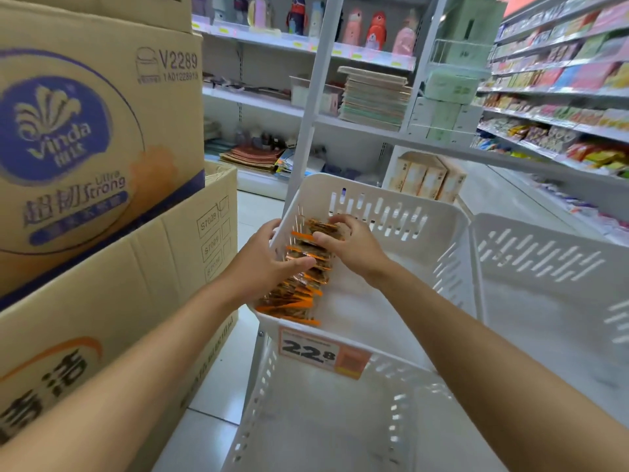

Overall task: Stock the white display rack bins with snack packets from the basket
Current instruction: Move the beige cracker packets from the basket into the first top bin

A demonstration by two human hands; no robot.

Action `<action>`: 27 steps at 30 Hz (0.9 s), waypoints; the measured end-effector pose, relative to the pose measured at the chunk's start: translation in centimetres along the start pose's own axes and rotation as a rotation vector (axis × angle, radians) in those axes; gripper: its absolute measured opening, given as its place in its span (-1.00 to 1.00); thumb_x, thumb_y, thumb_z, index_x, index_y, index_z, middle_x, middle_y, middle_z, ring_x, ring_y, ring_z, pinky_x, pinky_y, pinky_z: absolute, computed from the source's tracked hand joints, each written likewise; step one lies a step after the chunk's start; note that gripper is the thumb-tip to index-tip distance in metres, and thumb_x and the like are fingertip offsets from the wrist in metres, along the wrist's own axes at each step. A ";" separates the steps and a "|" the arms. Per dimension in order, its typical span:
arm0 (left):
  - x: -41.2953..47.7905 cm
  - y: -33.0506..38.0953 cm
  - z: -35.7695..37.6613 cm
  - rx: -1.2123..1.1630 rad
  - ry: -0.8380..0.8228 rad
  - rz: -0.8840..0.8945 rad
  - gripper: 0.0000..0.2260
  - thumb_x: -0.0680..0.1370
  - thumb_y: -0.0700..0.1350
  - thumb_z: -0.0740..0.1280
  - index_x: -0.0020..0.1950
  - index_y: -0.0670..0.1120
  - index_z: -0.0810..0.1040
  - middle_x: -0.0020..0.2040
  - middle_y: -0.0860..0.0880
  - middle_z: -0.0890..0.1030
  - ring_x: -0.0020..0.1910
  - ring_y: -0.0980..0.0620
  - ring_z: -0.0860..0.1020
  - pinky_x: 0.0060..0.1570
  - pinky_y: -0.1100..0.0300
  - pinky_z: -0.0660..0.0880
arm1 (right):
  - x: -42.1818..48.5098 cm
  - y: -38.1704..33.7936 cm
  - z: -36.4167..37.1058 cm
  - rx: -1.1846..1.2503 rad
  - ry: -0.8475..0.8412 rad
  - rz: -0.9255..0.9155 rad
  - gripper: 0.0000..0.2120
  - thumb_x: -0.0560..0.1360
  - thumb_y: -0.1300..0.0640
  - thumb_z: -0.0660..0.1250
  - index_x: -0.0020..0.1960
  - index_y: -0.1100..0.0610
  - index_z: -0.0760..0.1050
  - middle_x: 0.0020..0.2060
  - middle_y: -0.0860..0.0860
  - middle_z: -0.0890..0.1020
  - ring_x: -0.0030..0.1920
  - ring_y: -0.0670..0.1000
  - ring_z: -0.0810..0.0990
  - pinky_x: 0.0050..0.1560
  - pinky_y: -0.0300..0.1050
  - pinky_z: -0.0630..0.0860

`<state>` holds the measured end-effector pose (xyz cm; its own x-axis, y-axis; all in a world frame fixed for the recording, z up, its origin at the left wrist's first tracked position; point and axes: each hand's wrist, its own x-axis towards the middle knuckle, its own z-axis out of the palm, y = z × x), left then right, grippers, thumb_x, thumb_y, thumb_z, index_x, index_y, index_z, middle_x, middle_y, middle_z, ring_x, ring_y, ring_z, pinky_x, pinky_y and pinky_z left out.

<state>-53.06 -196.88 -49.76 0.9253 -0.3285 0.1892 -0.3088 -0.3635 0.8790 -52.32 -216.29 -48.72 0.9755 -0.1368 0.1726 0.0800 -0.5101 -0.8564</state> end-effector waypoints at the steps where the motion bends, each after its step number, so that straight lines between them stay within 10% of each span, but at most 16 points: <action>1: -0.1 0.0 0.1 0.009 -0.002 -0.004 -0.25 0.41 0.10 0.52 0.52 0.04 0.28 0.31 0.01 0.52 0.21 0.01 0.55 0.00 0.27 0.46 | 0.0 0.1 0.0 -0.010 0.019 0.003 -0.57 0.48 0.04 0.47 0.28 0.11 0.45 0.09 -0.04 0.53 0.06 -0.04 0.56 -0.12 -0.33 0.48; 7: -1.1 1.0 -0.2 0.174 0.096 -0.067 -0.15 0.41 0.15 0.52 0.58 -0.02 0.19 0.46 -0.09 0.40 0.37 -0.11 0.44 0.30 -0.05 0.44 | -2.3 -0.5 -0.7 -0.062 0.019 0.021 -0.31 0.44 -0.01 0.51 0.48 0.06 0.32 0.40 0.06 0.39 0.34 0.02 0.42 0.20 -0.27 0.35; 12: -7.6 4.2 1.3 0.474 0.218 0.109 -0.44 0.49 0.06 0.46 0.44 -0.01 0.39 0.35 -0.07 0.47 0.37 -0.13 0.37 0.31 -0.04 0.33 | -10.7 -2.4 -2.4 -0.259 0.165 -0.085 -0.56 0.44 0.05 0.50 0.28 0.07 0.50 0.23 0.04 0.51 0.23 0.03 0.46 0.25 -0.09 0.41; 18: -20.2 7.2 6.1 0.317 -0.012 0.193 -0.58 0.48 -0.02 0.49 0.31 -0.05 0.53 0.19 0.00 0.58 0.19 -0.03 0.51 0.21 0.04 0.44 | -27.2 -2.9 -3.7 -0.314 0.252 -0.123 -0.72 0.47 0.23 0.40 0.18 0.15 0.58 0.03 0.01 0.60 -0.13 -0.03 0.56 -0.04 -0.20 0.48; 27: -36.4 1.8 12.0 0.145 -0.292 -0.125 -0.56 0.48 -0.06 0.51 0.31 -0.13 0.51 0.12 0.00 0.53 0.10 0.03 0.53 0.02 0.23 0.42 | -49.2 8.5 -4.0 -0.467 -0.142 0.307 -0.84 0.53 0.19 0.35 0.08 0.17 0.64 -0.04 0.04 0.68 -0.08 -0.03 0.58 -0.05 -0.16 0.43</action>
<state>-89.95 -196.04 -60.27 0.8624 -0.5017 -0.0676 -0.2445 -0.5296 0.8122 -100.49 -217.26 -62.58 0.9601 -0.2391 -0.1449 -0.2791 -0.7901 -0.5457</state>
